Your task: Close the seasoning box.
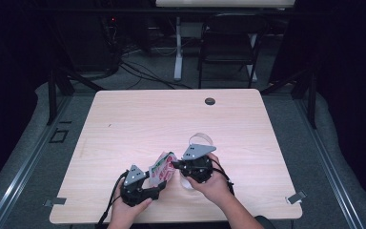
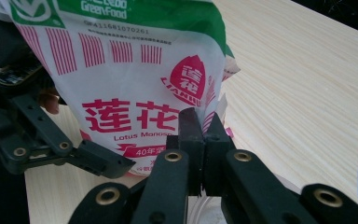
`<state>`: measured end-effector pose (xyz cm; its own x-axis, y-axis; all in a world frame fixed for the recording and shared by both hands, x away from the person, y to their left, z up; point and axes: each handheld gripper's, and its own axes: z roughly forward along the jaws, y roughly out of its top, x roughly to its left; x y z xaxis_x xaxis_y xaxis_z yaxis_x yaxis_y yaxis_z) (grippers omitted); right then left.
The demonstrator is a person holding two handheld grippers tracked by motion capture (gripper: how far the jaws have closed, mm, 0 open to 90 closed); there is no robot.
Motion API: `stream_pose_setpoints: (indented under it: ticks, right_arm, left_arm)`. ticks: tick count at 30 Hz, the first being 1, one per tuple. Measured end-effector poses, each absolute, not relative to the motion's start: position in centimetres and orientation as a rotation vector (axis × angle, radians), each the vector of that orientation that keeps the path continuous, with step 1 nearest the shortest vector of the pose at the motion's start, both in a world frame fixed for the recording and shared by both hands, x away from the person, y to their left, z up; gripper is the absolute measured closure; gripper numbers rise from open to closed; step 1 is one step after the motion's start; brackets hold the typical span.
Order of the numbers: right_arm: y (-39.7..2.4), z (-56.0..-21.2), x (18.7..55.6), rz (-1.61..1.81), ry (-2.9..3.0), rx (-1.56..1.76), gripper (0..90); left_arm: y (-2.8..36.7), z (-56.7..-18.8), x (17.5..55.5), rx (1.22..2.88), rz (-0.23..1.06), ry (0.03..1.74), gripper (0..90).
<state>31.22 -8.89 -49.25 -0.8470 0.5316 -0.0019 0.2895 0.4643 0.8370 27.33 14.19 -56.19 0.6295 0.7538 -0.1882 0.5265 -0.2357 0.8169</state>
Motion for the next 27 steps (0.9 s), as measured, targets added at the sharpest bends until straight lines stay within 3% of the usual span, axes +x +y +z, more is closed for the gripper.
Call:
stream_pose_setpoints:
  ticks: [9, 18, 27]
  right_arm:
    - [-9.1, -49.4, 31.0, 1.330, 2.445, 0.708, 89.0]
    - [-9.2, -49.5, 30.7, 1.323, 2.442, 0.704, 88.6]
    - [-9.4, -49.5, 30.6, 1.330, 2.441, 0.713, 88.2]
  left_arm:
    - [13.8, -57.4, 27.9, 1.928, 0.315, 1.051, 22.0]
    - [13.1, -58.9, 28.9, 1.985, 0.216, 1.099, 21.7]
    - [12.5, -58.8, 28.8, 2.043, 0.291, 1.088, 23.2]
